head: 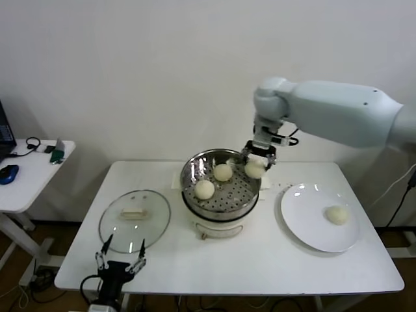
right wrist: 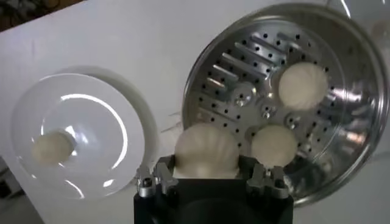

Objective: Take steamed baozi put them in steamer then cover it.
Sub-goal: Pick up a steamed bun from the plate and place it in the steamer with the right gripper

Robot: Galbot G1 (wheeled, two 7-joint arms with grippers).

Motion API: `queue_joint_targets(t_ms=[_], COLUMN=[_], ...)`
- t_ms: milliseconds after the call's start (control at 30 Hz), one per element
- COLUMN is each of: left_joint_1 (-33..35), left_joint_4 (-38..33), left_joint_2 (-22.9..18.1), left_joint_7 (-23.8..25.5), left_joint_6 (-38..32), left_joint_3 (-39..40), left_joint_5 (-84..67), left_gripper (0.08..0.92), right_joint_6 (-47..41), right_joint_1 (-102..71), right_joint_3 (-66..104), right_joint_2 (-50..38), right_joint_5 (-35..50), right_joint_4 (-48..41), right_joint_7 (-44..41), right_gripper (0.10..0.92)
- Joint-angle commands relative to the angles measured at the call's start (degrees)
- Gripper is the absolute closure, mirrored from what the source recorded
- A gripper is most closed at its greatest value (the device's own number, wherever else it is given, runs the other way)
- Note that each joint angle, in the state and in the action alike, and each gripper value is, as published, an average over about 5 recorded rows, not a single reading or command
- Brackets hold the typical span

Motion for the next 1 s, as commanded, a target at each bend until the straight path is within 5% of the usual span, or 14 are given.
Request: queue_joint_targets(t_ms=[33,767,1000], left_joint_1=[0.05,-0.30,-0.48], left_joint_4=[0.08,0.59,0.68], left_joint_2=[0.12,-0.41,-0.49], left_joint_7=[0.06,0.05,-0.03], left_joint_6=[0.05,0.23,0.26], left_joint_3=[-0.13,-0.02,0.05], left_joint_5=[-0.09,0.09,0.12], left_gripper=[0.177,0.177,0.177], right_joint_6=[3.94,4.93,4.73], right_joint_1=[-5.84,-10.57,-9.78], right_joint_3=[1.77,0.68,1.12], right_joint_2=[9.59,11.07,10.56], right_joint_5=[-7.39,-10.09,-10.22], right_joint_4=[-0.02,0.98,1.06], right_joint_7=[0.16,0.90,1.44], right_gripper=[0.338,0.330,0.232])
